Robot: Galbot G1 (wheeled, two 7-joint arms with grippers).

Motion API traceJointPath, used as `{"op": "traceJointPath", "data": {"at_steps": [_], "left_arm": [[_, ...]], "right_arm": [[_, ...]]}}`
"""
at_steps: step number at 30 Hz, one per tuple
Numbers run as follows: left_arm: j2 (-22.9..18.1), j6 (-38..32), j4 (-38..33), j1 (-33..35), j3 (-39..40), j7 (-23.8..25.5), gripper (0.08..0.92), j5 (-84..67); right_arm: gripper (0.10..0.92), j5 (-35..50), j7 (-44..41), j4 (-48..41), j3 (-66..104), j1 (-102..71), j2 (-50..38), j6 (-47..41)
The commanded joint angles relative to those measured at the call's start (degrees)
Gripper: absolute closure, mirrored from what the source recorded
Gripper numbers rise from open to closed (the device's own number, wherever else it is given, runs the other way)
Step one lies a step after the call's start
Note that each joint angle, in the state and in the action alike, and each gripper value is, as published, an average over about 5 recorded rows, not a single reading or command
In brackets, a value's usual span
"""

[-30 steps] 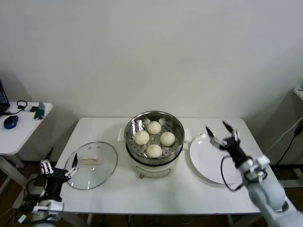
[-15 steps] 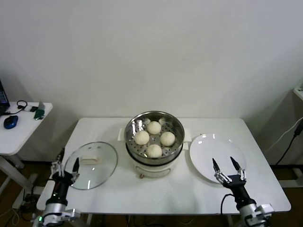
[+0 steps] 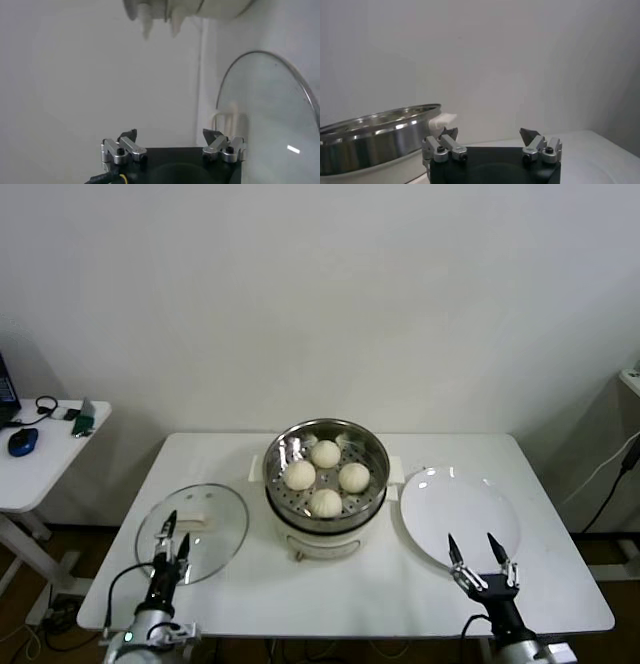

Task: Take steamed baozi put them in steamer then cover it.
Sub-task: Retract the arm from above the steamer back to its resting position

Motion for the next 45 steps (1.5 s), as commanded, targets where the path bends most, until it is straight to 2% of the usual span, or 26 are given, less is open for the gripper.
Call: {"op": "traceJointPath", "data": {"at_steps": [1,14,26,35,45], "left_arm": [[0.06,2.40,7.09,-7.28,2.22,0.85,0.177,4.62],[1.23,1.74,14.95,-12.62,2.39,-0.29,0.177,4.37],[1.54,0.88,17.30,-13.98,2.27,-1.32,0.194,4.48],[1.76,-0.31,19.38,-14.53,1.78,-1.33,0.415,4.54],[1.27,-0.59,20.43,-15.16,0.91,-2.05,0.727,4.58]], "right_arm": [[0.203,-0.73,-0.20,0.66,0.37,-1.48,1.78,0.82],[0.203,-0.57,-0.11,2.68,1.14,-1.69,1.77,0.64],[0.203,-1.53,0.08,3.05,1.10,-1.45,2.08,0.90],[0.203,-2.17,-0.21,3.13,0.91,-1.78,2.64,1.36],[0.203,-3.02,-0.67,3.35,0.84,-1.94,2.93,1.94]]}}
